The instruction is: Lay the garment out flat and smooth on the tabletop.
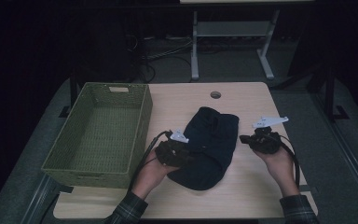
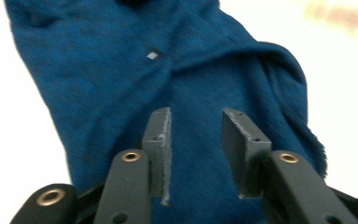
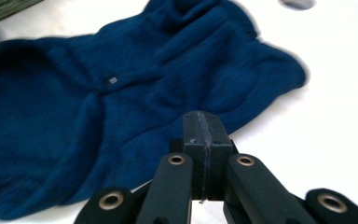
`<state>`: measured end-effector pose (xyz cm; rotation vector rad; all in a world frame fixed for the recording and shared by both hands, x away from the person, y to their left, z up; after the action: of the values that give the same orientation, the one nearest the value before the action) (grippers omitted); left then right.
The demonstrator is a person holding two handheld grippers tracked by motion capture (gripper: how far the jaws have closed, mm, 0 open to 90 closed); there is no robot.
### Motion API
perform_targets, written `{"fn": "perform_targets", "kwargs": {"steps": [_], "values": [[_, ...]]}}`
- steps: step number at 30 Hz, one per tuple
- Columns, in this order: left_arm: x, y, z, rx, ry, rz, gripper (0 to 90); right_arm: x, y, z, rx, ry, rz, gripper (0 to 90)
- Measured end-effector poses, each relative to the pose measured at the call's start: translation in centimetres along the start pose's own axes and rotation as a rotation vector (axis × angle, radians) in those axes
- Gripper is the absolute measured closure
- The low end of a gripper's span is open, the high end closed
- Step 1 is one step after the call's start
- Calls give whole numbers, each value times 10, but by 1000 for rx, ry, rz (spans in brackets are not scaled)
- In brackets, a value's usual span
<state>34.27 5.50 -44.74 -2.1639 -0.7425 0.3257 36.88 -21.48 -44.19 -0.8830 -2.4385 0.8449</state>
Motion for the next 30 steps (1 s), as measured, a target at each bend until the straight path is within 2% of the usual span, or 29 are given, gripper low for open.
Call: {"fn": "perform_targets", "kwargs": {"steps": [1,3,5,6,8,9,10,11,12,14,18,20,21,22,24,26,27,30], "values": [[7,2,-4,-5,3,-11,655,3,1,2,2,-3,1,899],[12,3,-6,-6,2,-23,697,13,5,8,9,-8,-21,899],[20,6,-12,-19,-23,-45,719,17,7,10,5,-12,-23,899],[23,7,-14,-25,-34,-55,765,23,13,17,17,-8,-35,899],[29,10,-18,-29,-48,-77,783,25,16,19,20,-12,-45,899],[35,15,-22,-26,-53,-104,828,29,20,23,33,-14,-46,899],[35,15,-22,-26,-53,-104,844,30,22,24,34,-10,-59,899],[41,21,-23,-19,-74,-125,868,32,25,25,40,-1,-77,899],[41,21,-23,-19,-74,-125,877,32,25,25,40,-1,-77,899],[49,30,-24,-7,-79,-155,884,36,31,27,56,-7,-89,899],[59,41,-22,5,-95,-184,891,38,40,30,78,-4,-99,899],[62,48,-19,18,-106,-189,896,40,45,32,97,0,-104,899],[64,56,-15,40,-108,-192,897,41,50,35,115,-9,-106,899],[64,56,-15,40,-108,-192,897,41,50,35,115,-9,-106,899],[65,65,-9,79,-94,-195,898,41,56,37,140,-16,-101,899],[65,68,-5,70,-100,-194,900,41,57,38,150,-27,-94,900],[64,67,-2,61,-124,-187,900,41,57,38,152,-27,-94,900],[61,65,0,60,-122,-185,900,40,56,38,162,-31,-84,900]]}}
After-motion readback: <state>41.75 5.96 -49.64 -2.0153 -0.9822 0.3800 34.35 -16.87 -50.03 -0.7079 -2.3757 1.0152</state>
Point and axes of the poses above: each handheld gripper's, and its own axes: y roughly forward along the jaws, z roughly out of its underside, x roughly to its left, the point moved 5 cm from there along y, roughly forward along the jaws, and after that the axes turned 10 degrees about -z, right-handed, at the moved point
